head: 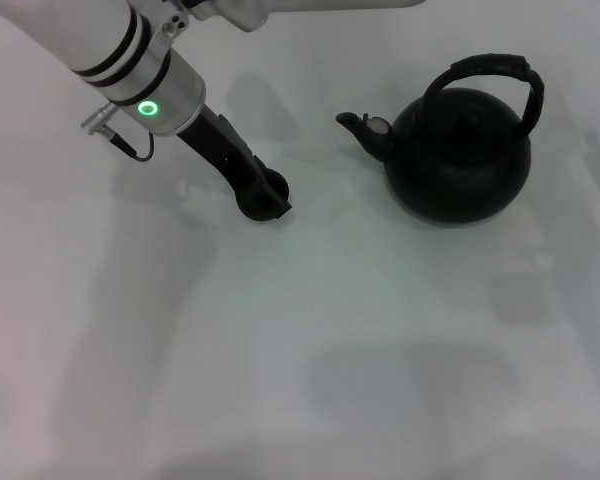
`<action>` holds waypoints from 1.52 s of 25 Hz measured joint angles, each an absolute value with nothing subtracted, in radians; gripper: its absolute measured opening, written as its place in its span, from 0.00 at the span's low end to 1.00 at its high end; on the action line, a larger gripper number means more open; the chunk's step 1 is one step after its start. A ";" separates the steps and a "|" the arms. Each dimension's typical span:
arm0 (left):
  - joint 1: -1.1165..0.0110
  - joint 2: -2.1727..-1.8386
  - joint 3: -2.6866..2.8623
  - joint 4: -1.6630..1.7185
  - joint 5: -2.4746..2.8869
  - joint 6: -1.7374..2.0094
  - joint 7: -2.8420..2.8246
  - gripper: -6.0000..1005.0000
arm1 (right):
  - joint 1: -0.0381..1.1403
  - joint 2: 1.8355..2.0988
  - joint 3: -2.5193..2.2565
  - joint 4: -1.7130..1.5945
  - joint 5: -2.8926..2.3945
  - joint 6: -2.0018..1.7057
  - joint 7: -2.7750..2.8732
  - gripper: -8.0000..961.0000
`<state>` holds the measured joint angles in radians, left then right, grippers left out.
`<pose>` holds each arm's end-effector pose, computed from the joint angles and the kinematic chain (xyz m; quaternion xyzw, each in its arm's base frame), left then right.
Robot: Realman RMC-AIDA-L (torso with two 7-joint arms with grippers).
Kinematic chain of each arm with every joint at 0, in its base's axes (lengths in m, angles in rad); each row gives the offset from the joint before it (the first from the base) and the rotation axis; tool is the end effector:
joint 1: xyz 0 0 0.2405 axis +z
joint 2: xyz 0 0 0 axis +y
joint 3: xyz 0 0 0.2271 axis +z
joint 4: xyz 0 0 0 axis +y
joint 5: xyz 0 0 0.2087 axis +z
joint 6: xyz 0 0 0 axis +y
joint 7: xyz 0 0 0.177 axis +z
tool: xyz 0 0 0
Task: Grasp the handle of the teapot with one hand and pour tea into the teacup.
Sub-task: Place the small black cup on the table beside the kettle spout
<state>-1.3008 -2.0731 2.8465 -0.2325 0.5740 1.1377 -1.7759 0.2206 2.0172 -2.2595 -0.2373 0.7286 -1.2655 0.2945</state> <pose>-0.1753 0.3925 -0.0940 -0.9633 -0.2140 0.1475 0.0664 0.3385 0.2947 0.0181 -0.6681 0.2792 0.3312 0.6049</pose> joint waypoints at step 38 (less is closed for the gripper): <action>-1.301 -2.076 2.845 -0.218 0.567 1.123 -1.776 0.81 | 0.222 2.017 -2.259 -0.236 0.730 -1.265 0.295 0.88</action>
